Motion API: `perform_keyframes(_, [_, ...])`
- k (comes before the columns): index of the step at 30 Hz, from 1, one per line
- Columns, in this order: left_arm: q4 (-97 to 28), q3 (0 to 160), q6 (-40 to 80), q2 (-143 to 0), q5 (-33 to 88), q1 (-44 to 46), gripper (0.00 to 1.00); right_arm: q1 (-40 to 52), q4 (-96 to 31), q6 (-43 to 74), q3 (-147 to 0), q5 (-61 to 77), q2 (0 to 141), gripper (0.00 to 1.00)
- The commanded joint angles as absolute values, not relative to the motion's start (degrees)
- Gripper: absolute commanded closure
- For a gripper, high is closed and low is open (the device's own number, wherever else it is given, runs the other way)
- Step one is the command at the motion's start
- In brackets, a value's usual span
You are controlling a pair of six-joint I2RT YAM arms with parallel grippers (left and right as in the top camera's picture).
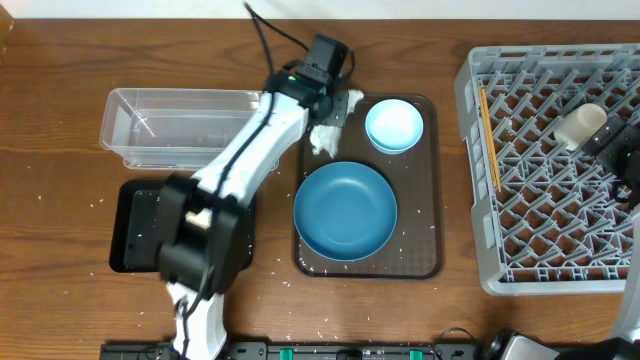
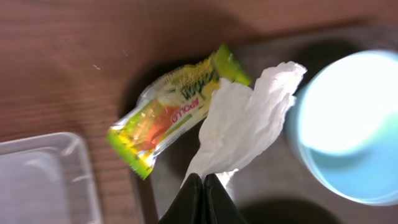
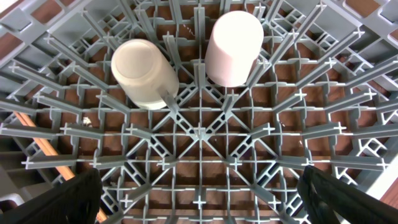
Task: Sort waste into correct bins and load items into the dishwasher rack
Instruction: 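Close the left gripper on the white tissue and lift it, then carry the tissue to the clear plastic container and release it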
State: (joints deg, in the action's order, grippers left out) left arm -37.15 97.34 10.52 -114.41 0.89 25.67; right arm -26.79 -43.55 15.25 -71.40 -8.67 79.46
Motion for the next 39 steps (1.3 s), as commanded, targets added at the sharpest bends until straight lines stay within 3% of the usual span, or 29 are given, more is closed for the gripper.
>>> perform_keyframes(1, [-38.35, 97.76, 11.73, -108.81, 0.01, 25.67, 0.94, -26.94, -43.57, 14.57, -71.5, -9.19, 79.4, 0.01])
perform_keyframes(11, [-40.07, 97.73, 15.35, -101.41, -14.35, 20.69, 0.94, -26.94, -43.59, 14.55, -71.5, -9.19, 79.4, 0.01])
perform_keyframes(27, [-40.71, 94.43, 25.17, -101.97, -14.63, 2.17, 0.94, -26.94, -43.57, 14.55, -71.5, -9.19, 79.4, 0.01])
perform_keyframes(39, [-47.09, 90.11, 42.02, -102.76, -14.63, -0.89, 0.94, -26.94, -43.57, 14.55, -71.5, -9.19, 79.4, 0.01])
